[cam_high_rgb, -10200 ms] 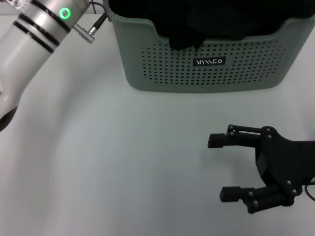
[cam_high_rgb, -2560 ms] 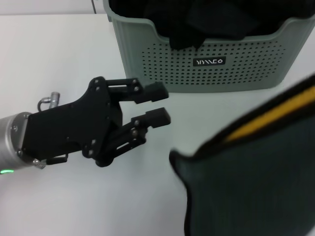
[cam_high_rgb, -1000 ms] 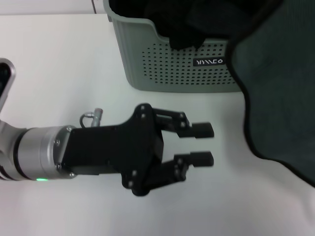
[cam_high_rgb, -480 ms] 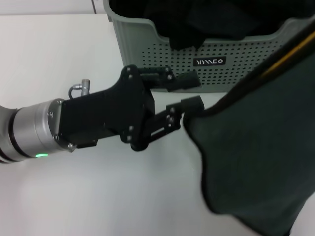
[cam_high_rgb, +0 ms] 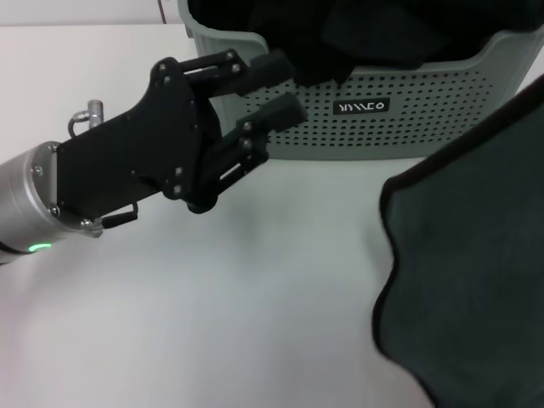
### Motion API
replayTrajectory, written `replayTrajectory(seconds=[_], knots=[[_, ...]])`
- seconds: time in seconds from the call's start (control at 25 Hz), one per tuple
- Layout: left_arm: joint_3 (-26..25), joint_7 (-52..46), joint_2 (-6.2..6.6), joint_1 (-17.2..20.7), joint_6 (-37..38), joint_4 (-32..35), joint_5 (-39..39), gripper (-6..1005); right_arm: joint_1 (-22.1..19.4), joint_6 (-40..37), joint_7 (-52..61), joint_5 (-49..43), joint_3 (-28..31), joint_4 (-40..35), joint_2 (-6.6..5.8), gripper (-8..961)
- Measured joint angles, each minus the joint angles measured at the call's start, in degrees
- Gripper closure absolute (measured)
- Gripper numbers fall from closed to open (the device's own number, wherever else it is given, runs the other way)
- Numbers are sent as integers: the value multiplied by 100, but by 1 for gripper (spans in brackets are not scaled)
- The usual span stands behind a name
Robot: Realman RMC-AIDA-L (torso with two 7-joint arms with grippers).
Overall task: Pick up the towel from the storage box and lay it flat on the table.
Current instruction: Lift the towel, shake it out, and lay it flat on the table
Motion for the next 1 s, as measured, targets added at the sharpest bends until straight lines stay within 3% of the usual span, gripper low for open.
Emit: replayTrajectory(seconds=[0.68, 1.0], knots=[[159, 106, -55, -596, 235, 109, 182, 686, 473, -11, -246, -390, -228, 76, 153, 952], [362, 62, -64, -728, 272, 121, 132, 687, 624, -4, -437, -673, -289, 103, 306, 952]])
